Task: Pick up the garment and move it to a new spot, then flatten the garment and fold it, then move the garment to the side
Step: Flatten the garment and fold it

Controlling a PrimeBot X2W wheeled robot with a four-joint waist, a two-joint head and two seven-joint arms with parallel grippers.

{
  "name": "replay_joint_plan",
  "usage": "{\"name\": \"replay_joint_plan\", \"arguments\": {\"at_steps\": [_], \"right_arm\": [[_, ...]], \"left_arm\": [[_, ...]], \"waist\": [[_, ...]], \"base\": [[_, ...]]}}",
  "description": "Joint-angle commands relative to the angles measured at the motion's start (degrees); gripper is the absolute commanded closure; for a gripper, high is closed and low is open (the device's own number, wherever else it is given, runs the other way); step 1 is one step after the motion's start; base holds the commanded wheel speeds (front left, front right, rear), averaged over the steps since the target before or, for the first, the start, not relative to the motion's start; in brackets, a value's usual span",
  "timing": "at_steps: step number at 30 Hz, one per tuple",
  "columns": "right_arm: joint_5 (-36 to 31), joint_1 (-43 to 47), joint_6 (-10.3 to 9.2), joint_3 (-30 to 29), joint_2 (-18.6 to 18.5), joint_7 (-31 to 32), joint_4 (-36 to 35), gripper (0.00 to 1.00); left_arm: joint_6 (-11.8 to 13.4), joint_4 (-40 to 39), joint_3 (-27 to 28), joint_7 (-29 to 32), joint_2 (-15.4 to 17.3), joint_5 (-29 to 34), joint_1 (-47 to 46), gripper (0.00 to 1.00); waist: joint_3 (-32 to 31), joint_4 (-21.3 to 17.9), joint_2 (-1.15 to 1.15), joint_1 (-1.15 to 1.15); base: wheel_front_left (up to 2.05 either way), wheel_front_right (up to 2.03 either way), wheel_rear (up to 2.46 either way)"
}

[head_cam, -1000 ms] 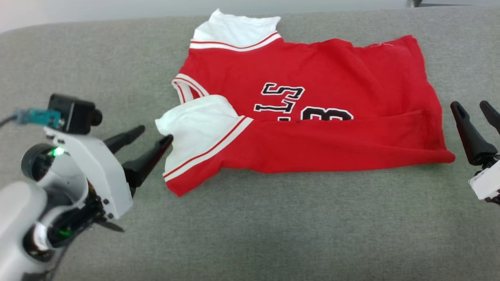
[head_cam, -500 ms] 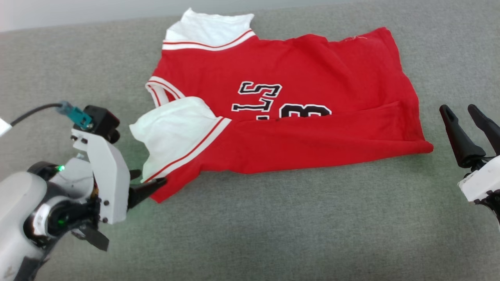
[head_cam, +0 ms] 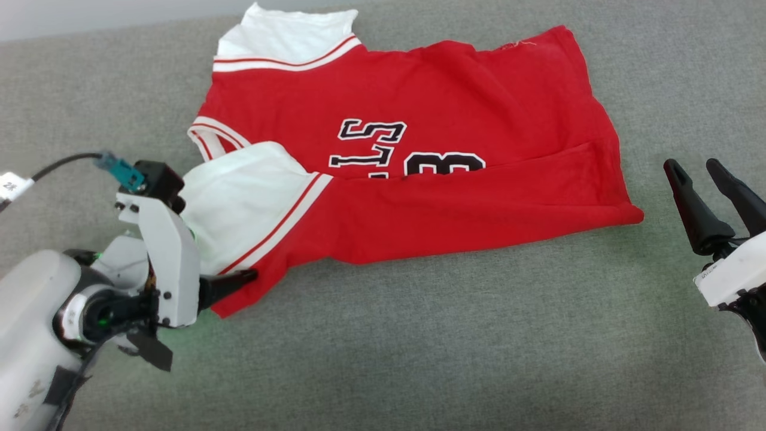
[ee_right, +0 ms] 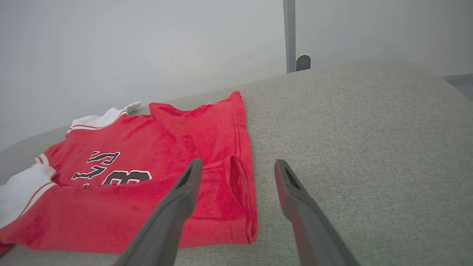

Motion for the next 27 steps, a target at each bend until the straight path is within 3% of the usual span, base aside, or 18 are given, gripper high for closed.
{"name": "replay_joint_plan", "arguments": {"at_steps": [1,5,6,7,8,9,20,27], "right_arm": [[-0.09,-0.56,-0.1,0.03,0.07,-0.08,-0.04,0.0],[-0.38,-0.84,-0.1,0.26,-0.03,0.37,0.05,0.0],[-0.4,-0.92,-0.1,0.33,-0.16,0.64,0.0,0.0],[-0.41,-0.92,-0.1,0.41,-0.34,0.96,-0.04,0.0],[-0.42,-0.87,-0.1,0.52,-0.51,1.44,-0.02,0.0],[-0.45,-0.91,-0.1,0.77,-0.79,1.94,-0.03,0.0],[-1.14,-3.27,-0.1,9.61,-9.6,19.52,-0.12,0.0],[-0.98,-8.85,-0.1,11.41,-10.99,29.36,4.01,0.0]], "left_arm": [[-0.6,1.05,-0.87,-0.1,-1.27,0.04,-0.02,0.0],[-1.2,3.27,-1.54,0.1,-3.3,-0.27,-0.25,0.0],[-1.6,3.73,-1.73,0.23,-3.66,-0.43,-0.24,0.35],[-1.89,4.1,-1.79,0.35,-4.1,-0.82,-0.25,0.54],[-2.12,4.4,-1.74,0.33,-4.39,-1.01,-0.3,0.88],[-2.36,4.69,-1.74,0.27,-4.62,-1.22,-0.37,1.0],[-4.06,5.31,-1.11,0.22,-4.59,-1.98,-1.03,1.0],[-4.27,4.12,-1.03,0.21,-4.75,-1.66,-1.66,1.0]], "waist": [[0.26,-0.32,0.0,0.0],[0.56,-0.78,0.0,0.0],[0.6,-0.87,0.0,0.0],[0.62,-0.95,0.0,0.0],[0.61,-1.01,0.0,0.0],[0.57,-1.04,0.0,0.0],[0.36,0.2,0.0,0.0],[1.61,1.89,0.0,0.0]], "base": [[0.0,0.0,0.0],[0.0,0.0,0.0],[0.0,0.0,0.0],[0.0,0.0,0.0],[0.0,0.0,0.0],[0.0,0.0,0.0],[0.0,0.0,0.0],[0.0,0.0,0.0]]}}
